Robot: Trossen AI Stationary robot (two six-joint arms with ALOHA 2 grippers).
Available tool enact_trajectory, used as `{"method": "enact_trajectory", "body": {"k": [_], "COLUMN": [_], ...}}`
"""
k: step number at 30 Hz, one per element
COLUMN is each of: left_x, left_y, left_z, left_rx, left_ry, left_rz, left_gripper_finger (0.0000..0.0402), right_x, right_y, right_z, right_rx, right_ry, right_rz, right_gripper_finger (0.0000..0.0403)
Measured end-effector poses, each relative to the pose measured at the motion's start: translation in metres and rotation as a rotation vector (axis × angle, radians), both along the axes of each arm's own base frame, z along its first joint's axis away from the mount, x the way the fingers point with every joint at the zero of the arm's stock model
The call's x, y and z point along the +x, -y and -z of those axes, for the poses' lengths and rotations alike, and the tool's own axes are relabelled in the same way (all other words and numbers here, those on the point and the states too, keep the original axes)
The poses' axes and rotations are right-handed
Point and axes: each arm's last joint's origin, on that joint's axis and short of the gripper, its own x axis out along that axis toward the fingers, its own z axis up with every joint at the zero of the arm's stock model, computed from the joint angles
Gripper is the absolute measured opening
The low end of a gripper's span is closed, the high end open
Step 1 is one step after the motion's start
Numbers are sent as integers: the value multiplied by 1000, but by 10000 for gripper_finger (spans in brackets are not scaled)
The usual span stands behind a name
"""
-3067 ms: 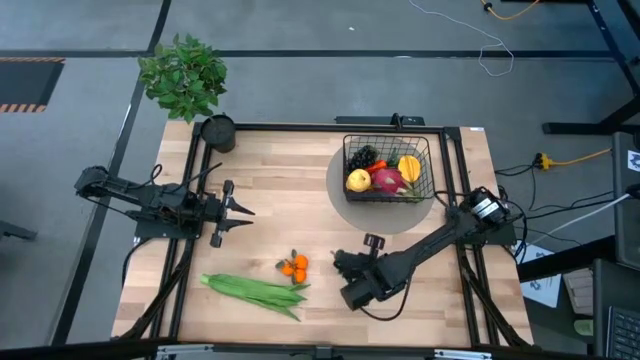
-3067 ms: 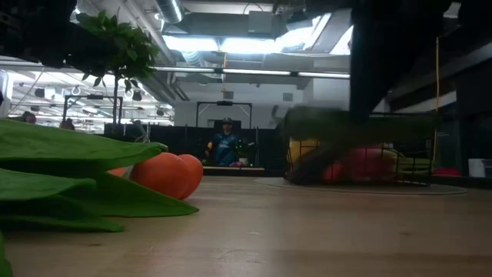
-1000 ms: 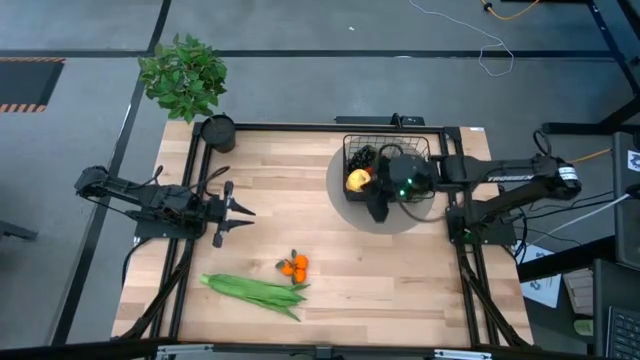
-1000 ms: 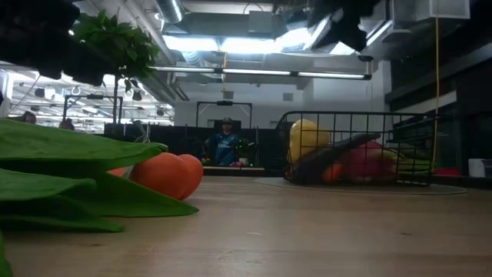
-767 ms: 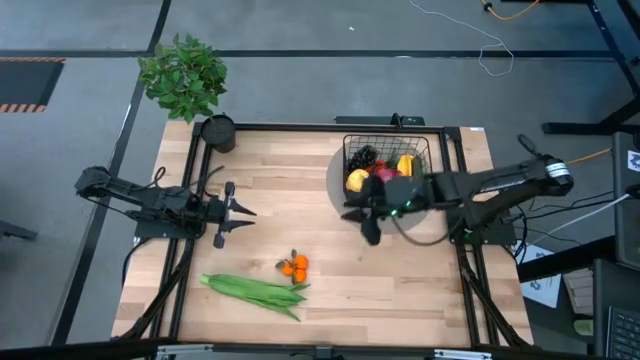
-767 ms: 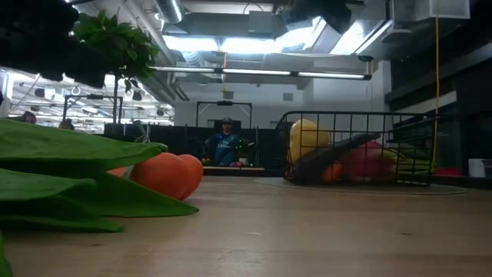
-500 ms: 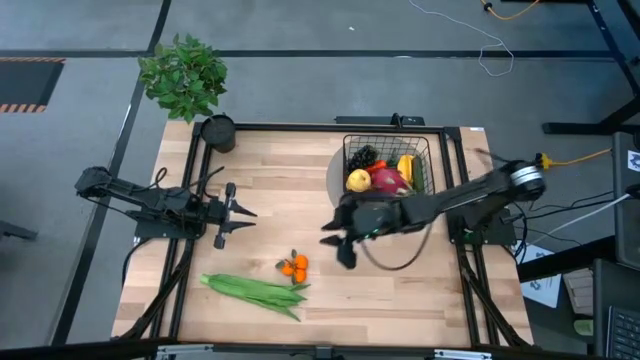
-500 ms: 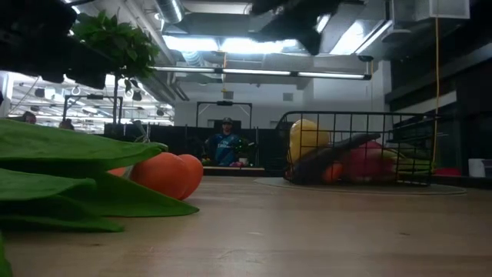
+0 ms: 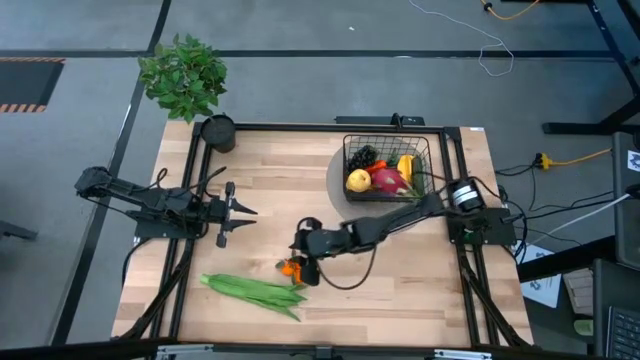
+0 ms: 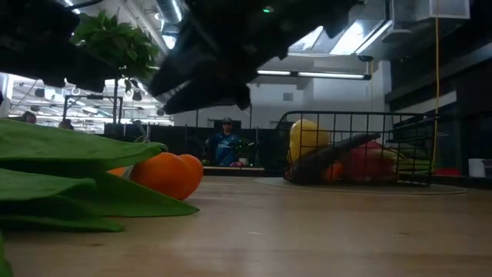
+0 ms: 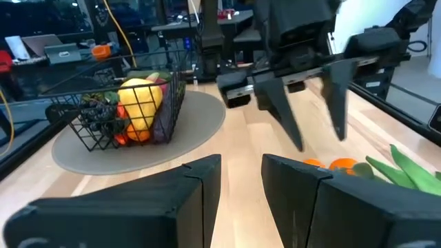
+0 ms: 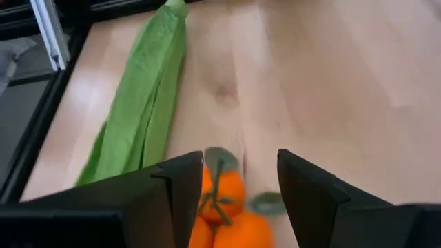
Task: Build produce basket
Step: Put the tangerines into the wire basket
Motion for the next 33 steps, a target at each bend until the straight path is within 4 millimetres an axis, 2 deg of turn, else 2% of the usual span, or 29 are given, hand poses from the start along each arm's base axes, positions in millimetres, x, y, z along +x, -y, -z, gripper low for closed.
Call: {"method": "enact_trajectory", "body": {"k": [11,15,18,22,24,26,28,31,33], "left_x": [0,0,0,0,0,0,0,0,0], "left_y": [-2,-2,-2,-2,-2,-2,-2,-2,-2], "left_z": [0,0,0,0,0,0,0,0,0], "left_rx": [-6,-7,5,9,10,10,10,11,11], "left_ry": [-4,-3,-4,-4,-4,-4,-4,-4,-5], "left_rz": [-52,-52,-52,-54,-54,-54,-54,-54,-54], "left_gripper_finger": [98,98,98,98,98,98,98,98,98], "right_x": [12,11,11,10,10,8,6,1,-6], "right_y": [-15,-16,-17,-19,-20,-20,-19,-15,-12], "right_z": [41,47,47,47,47,43,29,-10,-34], "right_rx": [38,37,33,-7,-43,-74,-108,-197,-316], "right_ry": [-99,-102,-106,-99,-93,-92,-75,-27,-30], "right_rz": [34,94,96,99,97,91,67,95,147], "right_gripper_finger": [176,170,129,25,13,7,5,3,3]}}
